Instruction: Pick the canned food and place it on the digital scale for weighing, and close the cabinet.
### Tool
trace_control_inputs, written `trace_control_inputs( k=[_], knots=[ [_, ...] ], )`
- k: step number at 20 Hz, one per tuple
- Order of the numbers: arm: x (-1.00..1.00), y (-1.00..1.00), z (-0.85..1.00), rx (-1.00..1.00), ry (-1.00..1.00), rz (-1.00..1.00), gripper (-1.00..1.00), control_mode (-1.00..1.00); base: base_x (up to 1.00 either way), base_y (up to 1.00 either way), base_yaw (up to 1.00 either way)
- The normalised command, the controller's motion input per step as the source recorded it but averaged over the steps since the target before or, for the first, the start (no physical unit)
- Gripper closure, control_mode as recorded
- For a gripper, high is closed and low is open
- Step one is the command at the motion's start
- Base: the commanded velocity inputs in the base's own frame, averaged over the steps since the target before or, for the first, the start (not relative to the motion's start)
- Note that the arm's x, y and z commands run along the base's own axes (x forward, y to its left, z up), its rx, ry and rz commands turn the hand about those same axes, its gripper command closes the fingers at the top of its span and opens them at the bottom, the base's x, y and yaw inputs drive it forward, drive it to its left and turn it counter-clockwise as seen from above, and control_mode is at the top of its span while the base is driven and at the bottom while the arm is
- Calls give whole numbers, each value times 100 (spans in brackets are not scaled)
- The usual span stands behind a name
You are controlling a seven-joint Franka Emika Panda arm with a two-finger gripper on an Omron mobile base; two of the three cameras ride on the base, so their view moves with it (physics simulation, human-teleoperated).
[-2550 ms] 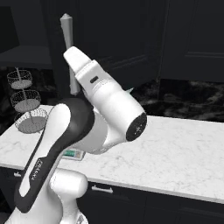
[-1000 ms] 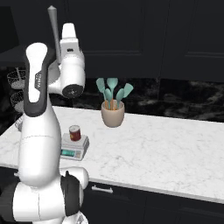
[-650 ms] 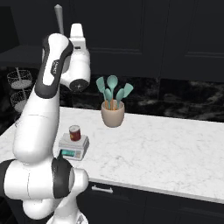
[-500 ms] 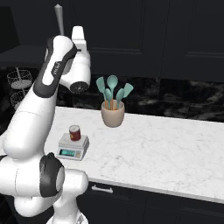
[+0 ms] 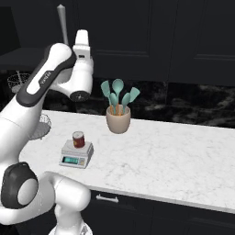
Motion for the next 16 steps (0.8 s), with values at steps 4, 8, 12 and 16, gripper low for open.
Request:
trace_control_inputs(
  k=[4,8,12,16],
  knots=[
    [-14,-41,26,14,0,0,-100,-100,0,0,0],
    [-33,-44,12,11,0,0,-100,-100,0,0,0],
    [-87,-46,10,10,-4,0,-100,-100,0,0,0],
    [-100,-32,38,4,-6,0,-100,-100,0,0,0]
  ],
)
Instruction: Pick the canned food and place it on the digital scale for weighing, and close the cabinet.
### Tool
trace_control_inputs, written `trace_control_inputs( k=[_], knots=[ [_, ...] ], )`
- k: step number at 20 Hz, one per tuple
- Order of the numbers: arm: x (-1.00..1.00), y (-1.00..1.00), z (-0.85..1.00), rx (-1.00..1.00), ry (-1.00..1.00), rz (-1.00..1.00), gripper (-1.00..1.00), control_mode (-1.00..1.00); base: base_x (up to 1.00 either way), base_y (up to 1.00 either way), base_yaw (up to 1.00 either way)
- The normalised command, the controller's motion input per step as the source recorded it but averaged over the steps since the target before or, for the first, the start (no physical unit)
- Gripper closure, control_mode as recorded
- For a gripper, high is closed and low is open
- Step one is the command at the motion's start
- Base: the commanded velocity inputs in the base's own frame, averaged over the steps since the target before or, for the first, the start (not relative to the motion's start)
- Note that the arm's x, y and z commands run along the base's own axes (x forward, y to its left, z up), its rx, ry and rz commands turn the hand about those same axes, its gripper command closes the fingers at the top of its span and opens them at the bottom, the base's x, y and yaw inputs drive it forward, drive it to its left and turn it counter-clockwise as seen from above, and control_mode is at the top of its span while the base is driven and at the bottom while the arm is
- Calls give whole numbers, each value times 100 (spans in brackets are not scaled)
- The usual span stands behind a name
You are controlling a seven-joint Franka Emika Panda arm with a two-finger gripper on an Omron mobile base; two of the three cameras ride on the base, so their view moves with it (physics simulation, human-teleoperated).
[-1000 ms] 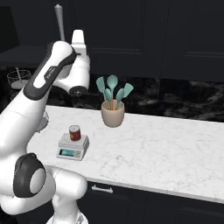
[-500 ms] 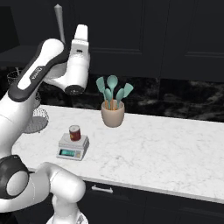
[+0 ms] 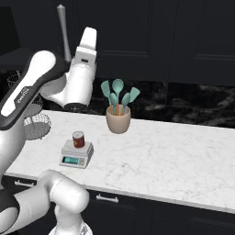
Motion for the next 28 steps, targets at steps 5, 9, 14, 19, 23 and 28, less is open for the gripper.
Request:
trace_control_inputs(
  k=[5,9,14,19,23,28],
  knots=[
    [-98,-8,24,-25,19,0,-100,-100,0,0,0],
    [-75,8,4,-54,58,1,-100,-100,0,0,0],
    [-35,49,56,-7,53,19,-100,-100,0,0,0],
    [-61,53,44,-1,33,33,-100,-100,0,0,0],
    [-61,61,-14,-13,21,35,-100,-100,0,0,0],
    [-38,86,-100,-17,-14,32,-100,-100,0,0,0]
  ],
)
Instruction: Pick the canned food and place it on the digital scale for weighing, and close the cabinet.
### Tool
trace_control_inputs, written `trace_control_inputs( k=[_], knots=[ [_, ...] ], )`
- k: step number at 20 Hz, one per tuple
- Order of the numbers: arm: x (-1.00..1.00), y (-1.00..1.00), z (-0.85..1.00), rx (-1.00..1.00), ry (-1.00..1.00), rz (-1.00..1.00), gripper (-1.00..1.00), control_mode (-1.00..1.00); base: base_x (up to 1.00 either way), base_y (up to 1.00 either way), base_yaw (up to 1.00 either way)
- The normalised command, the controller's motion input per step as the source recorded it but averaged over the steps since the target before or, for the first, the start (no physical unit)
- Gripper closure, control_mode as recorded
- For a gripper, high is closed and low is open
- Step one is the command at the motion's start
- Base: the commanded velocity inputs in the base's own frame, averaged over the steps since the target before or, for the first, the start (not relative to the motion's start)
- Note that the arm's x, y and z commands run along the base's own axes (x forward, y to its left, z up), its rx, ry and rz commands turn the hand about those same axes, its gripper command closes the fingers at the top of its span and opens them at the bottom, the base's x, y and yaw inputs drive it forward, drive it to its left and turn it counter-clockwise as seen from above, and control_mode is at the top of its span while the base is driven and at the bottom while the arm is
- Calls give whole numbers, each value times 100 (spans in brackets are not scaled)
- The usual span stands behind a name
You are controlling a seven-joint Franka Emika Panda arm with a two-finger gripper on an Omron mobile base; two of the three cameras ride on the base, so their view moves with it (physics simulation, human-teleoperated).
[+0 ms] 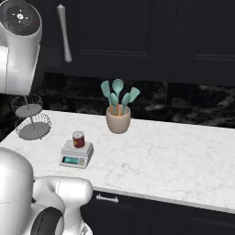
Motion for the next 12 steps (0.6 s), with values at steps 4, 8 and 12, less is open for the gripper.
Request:
trace_control_inputs(
  k=[4,8,12],
  knots=[
    [0,100,-100,-3,-34,24,-100,-100,0,0,0],
    [-18,88,-94,21,-62,8,-100,-100,0,0,0],
    [-76,32,-39,33,-35,-3,-100,-100,0,0,0]
  ],
)
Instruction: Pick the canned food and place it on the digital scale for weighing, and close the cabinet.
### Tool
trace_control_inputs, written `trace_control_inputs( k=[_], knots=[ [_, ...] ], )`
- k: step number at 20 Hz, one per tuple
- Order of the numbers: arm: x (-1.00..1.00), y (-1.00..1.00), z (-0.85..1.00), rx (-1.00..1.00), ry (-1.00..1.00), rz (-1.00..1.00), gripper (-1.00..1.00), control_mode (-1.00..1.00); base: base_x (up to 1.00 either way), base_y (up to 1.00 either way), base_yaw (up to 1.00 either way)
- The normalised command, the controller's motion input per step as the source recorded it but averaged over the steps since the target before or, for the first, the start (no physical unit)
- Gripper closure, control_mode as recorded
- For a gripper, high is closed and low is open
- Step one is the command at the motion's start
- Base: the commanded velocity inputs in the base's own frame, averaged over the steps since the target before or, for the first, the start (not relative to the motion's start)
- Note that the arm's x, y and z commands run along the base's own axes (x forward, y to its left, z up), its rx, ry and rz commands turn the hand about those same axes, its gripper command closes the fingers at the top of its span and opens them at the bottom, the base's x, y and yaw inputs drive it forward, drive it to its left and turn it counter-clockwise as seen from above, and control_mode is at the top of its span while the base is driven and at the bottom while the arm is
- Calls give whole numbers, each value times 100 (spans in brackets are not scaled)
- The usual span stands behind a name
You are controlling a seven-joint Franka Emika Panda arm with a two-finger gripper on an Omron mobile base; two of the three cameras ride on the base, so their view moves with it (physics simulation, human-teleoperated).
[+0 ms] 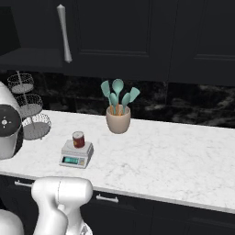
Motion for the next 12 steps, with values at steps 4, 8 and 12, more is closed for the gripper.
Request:
trace_control_inputs(
  k=[4,8,12],
  knots=[
    [-70,21,-6,11,11,1,-100,-100,0,0,0],
    [-46,22,-12,11,6,11,-100,-100,0,0,0],
    [-51,3,-1,11,0,8,-100,-100,0,0,0]
  ],
)
